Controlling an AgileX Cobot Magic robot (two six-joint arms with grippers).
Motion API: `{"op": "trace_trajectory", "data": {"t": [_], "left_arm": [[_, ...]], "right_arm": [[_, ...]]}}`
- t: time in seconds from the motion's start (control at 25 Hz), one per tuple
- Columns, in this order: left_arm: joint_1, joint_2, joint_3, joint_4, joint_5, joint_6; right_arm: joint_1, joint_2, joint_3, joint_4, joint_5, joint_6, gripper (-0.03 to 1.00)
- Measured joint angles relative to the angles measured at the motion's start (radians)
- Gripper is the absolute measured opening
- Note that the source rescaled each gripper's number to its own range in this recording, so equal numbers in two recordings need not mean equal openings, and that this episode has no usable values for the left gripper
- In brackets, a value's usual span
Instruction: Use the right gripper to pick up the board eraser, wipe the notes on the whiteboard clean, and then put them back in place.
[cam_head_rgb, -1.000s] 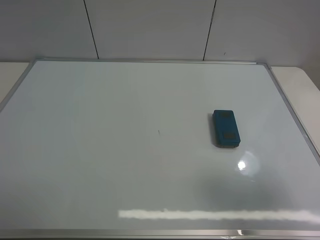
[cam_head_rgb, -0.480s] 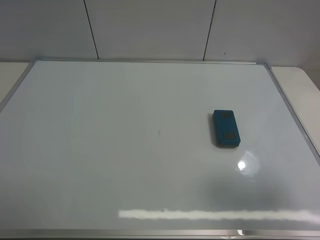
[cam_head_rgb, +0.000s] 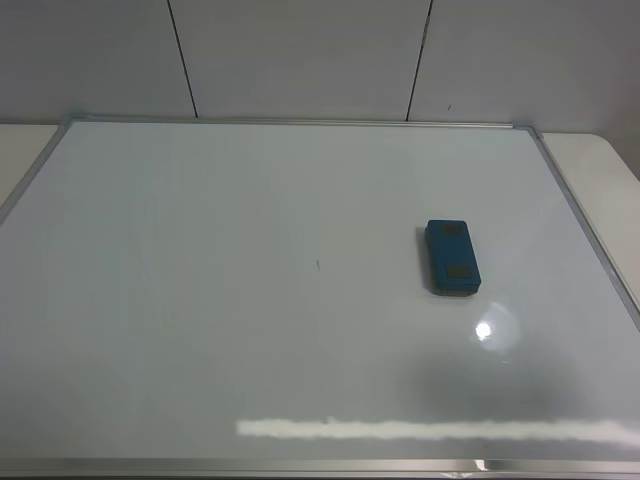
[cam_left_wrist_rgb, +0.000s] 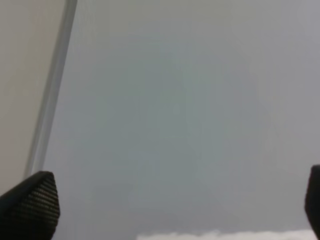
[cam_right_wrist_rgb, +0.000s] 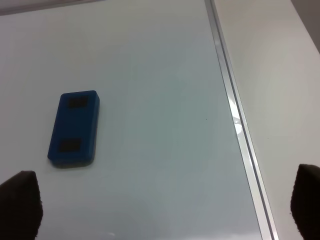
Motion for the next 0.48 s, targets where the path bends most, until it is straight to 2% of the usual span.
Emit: {"op": "trace_trajectory", "data": {"t": [0.32,0.48], "left_arm": [[0.0,0.0,0.0,0.0,0.0,0.0],[0.0,0.0,0.0,0.0,0.0,0.0]], "right_arm": [[-0.194,0.0,0.0,0.0,0.0,0.0,1.0],[-0.23,0.0,0.0,0.0,0.0,0.0,1.0]]}}
